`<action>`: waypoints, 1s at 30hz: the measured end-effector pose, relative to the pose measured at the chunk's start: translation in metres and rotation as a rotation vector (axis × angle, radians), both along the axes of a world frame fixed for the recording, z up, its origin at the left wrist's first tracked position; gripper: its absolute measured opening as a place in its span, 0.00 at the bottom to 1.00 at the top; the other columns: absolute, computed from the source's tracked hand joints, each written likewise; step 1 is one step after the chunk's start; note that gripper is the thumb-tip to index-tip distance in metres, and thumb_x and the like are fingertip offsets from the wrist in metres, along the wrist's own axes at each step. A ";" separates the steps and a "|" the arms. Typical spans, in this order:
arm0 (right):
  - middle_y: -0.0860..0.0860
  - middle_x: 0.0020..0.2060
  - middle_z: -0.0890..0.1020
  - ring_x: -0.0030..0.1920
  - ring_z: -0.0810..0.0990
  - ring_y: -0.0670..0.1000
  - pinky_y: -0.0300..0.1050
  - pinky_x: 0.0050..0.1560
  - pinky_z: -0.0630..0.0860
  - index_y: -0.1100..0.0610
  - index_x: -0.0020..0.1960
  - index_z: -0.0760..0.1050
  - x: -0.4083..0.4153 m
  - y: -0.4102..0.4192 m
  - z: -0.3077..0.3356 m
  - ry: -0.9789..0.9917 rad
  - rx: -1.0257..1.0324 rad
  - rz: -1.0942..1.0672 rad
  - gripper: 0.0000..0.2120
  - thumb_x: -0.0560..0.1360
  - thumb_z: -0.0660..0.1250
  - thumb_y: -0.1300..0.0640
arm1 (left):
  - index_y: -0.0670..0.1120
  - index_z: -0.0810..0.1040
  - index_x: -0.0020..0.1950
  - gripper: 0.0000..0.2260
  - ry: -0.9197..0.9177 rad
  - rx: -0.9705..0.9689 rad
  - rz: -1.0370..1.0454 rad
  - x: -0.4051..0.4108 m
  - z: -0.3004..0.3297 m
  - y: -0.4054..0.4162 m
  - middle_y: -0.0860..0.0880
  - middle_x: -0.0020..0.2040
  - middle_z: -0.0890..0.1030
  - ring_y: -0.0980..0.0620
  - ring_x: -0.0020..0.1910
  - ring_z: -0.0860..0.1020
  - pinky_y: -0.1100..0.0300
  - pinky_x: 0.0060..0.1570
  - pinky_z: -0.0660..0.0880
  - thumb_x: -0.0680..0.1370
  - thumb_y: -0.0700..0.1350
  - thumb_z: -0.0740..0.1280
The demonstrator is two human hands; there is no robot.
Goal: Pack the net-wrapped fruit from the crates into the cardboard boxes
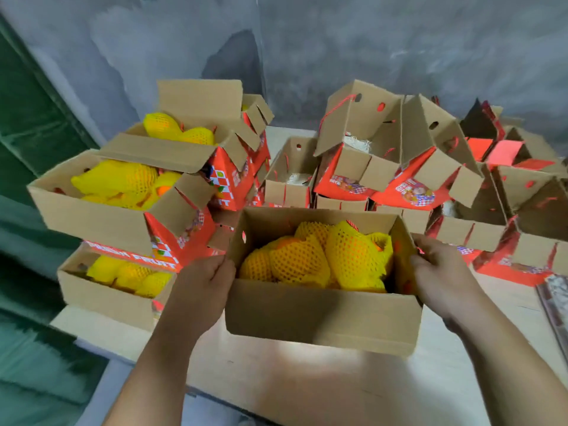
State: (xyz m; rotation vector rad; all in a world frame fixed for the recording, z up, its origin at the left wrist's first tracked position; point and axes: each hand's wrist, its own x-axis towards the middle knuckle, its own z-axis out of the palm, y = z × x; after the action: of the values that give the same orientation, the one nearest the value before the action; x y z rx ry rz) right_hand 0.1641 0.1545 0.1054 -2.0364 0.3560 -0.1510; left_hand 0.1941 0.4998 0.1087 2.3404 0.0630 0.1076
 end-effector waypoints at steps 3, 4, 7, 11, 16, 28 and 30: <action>0.42 0.39 0.86 0.36 0.81 0.40 0.46 0.38 0.77 0.42 0.50 0.83 0.041 0.053 0.012 -0.039 -0.026 0.051 0.18 0.77 0.60 0.62 | 0.43 0.76 0.32 0.15 0.037 -0.054 0.045 0.006 0.005 0.051 0.46 0.29 0.76 0.54 0.29 0.71 0.54 0.29 0.63 0.78 0.45 0.66; 0.45 0.39 0.86 0.36 0.81 0.42 0.48 0.39 0.79 0.45 0.49 0.84 0.056 0.066 0.014 -0.047 -0.025 0.070 0.16 0.79 0.62 0.62 | 0.42 0.76 0.32 0.15 0.062 -0.071 0.052 0.005 0.001 0.063 0.45 0.29 0.76 0.52 0.28 0.72 0.54 0.29 0.64 0.77 0.46 0.66; 0.51 0.44 0.88 0.45 0.85 0.51 0.57 0.49 0.83 0.52 0.52 0.85 0.104 0.094 0.015 -0.031 -0.083 0.189 0.09 0.82 0.65 0.58 | 0.41 0.77 0.36 0.08 0.110 -0.218 0.107 -0.009 -0.024 0.077 0.46 0.28 0.77 0.52 0.29 0.73 0.61 0.29 0.66 0.75 0.39 0.70; 0.54 0.56 0.86 0.59 0.83 0.57 0.58 0.65 0.77 0.57 0.62 0.82 0.163 0.128 0.007 0.058 -0.294 0.457 0.13 0.83 0.62 0.65 | 0.42 0.81 0.42 0.07 0.492 -0.734 0.482 -0.043 -0.073 0.044 0.53 0.25 0.78 0.56 0.26 0.76 0.68 0.26 0.73 0.78 0.33 0.68; 0.49 0.59 0.83 0.63 0.80 0.55 0.43 0.66 0.72 0.55 0.66 0.81 0.218 0.190 -0.041 0.204 -0.507 0.683 0.18 0.82 0.60 0.67 | 0.35 0.76 0.53 0.04 0.905 -1.142 0.606 -0.054 -0.108 0.023 0.37 0.42 0.81 0.44 0.30 0.80 0.51 0.42 0.76 0.80 0.30 0.65; 0.48 0.74 0.70 0.74 0.63 0.58 0.74 0.74 0.49 0.46 0.72 0.71 0.183 0.248 -0.120 0.027 -0.735 0.305 0.22 0.78 0.62 0.53 | 0.41 0.82 0.47 0.16 0.611 -0.570 0.432 -0.028 -0.131 0.060 0.49 0.36 0.87 0.47 0.36 0.85 0.50 0.48 0.83 0.85 0.50 0.61; 0.51 0.77 0.63 0.78 0.58 0.60 0.72 0.75 0.49 0.48 0.73 0.69 0.162 0.245 -0.127 0.068 -0.691 0.231 0.22 0.79 0.62 0.52 | 0.40 0.82 0.44 0.15 0.520 -0.522 0.475 -0.024 -0.133 0.063 0.45 0.36 0.86 0.42 0.39 0.85 0.45 0.51 0.82 0.84 0.46 0.61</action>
State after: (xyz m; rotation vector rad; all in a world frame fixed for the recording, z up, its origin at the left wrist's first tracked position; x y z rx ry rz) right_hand 0.3261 0.3998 -0.0217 -2.7518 0.1073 -0.0644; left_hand 0.1704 0.5629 -0.0247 1.7380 0.8042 -0.2596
